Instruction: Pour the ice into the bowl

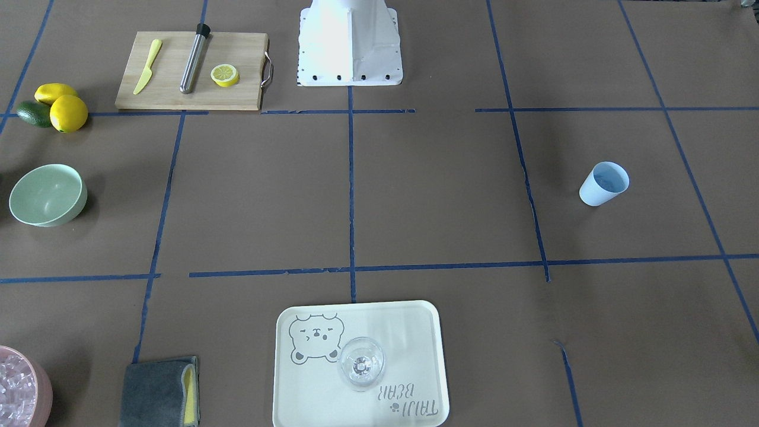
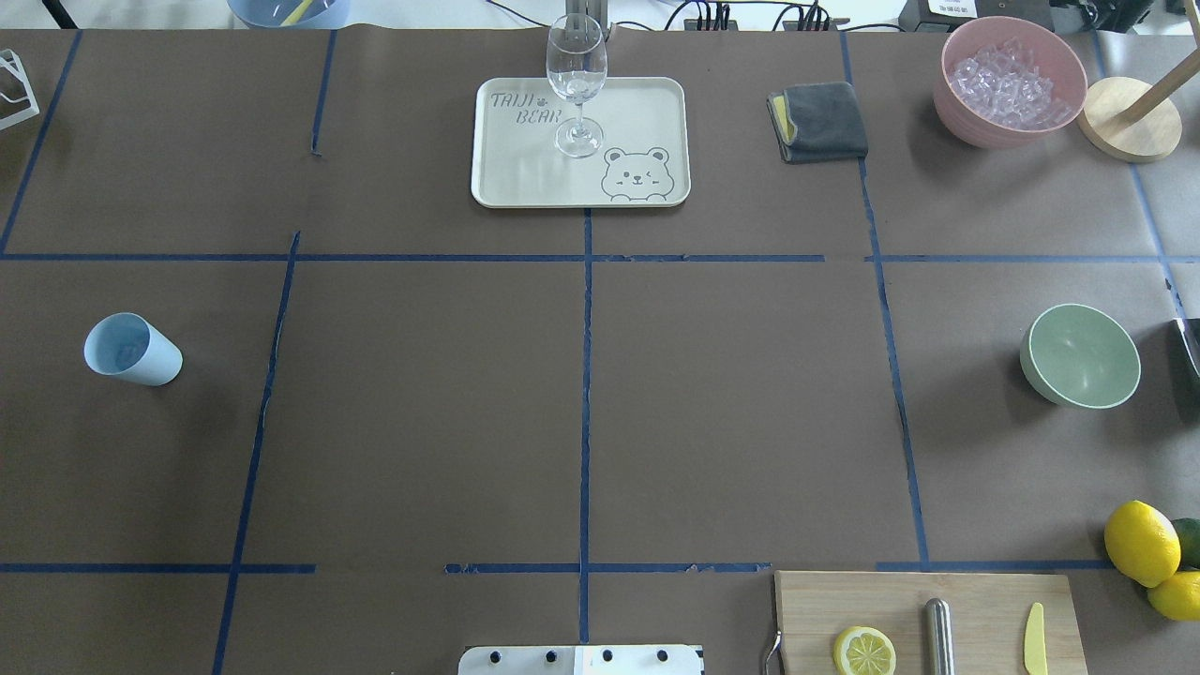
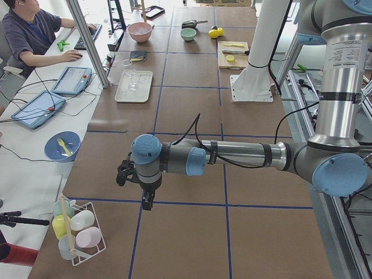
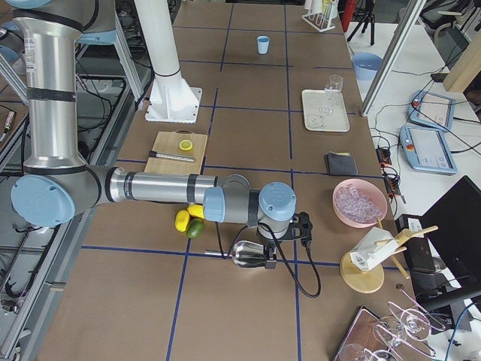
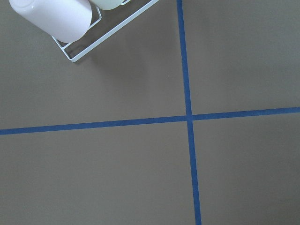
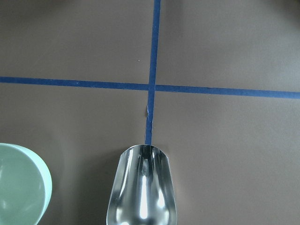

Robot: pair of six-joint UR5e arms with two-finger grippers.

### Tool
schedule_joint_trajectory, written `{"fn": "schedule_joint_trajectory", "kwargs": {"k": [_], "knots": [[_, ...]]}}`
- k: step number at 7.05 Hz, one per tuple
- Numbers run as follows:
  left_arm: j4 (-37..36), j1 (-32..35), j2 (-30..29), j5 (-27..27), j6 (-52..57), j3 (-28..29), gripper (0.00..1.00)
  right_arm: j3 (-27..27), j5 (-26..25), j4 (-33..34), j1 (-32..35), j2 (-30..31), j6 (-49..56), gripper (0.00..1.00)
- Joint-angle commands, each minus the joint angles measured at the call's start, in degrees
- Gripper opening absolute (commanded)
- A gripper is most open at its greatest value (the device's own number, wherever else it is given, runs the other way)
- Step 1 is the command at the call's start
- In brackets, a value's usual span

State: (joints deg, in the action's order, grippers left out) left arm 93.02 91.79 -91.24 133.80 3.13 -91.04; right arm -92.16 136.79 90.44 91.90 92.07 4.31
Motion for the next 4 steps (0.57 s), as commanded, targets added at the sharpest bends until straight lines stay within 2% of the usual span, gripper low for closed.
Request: {"fn": "schedule_joint_trajectory", "kwargs": {"k": [1,3,4], "knots": [[-0.03,-0.56,0.10,0.14,0.30,-0.36,1.00,-0.04,0.23,-0.09,0.04,0.04,-0.09,1.00],[0.05,-0.47,-0.61,0.23,0.12,-0.10,1.00,-2.13,0.14,-0.18,0.04,-0.13,-0.35,1.00],[0.14,-0.47,-1.04,0.32,0.12,-0.53,1.00,-7.02,0.14,-0.35,0.04,-0.05,-0.26,1.00]]}}
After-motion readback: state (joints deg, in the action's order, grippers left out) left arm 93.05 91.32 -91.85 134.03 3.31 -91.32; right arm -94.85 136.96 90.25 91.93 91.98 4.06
